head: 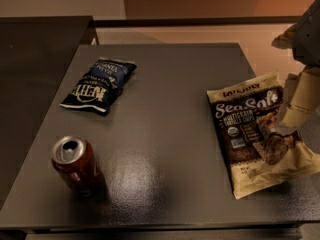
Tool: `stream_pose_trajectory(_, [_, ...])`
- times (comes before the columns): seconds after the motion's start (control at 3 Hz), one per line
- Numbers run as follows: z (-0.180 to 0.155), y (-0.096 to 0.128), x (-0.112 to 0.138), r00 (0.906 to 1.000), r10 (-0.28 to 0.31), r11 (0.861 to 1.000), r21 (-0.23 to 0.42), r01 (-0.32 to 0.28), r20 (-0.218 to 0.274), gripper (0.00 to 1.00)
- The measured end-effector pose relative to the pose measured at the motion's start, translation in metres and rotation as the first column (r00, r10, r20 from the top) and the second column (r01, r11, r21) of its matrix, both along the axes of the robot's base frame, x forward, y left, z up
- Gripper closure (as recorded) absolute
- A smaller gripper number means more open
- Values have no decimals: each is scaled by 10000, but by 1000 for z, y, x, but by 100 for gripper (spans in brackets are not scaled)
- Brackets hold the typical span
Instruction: Move blue chip bag near coke can
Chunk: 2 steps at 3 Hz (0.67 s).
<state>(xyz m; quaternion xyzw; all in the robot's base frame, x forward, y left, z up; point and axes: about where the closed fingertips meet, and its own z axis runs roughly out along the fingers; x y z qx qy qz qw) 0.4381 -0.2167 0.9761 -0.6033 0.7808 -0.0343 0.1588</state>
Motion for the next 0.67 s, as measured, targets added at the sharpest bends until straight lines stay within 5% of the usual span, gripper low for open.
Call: stream_pose_trajectory(0.67, [-8, 16, 9, 10000, 83, 9995, 308, -84, 11, 0])
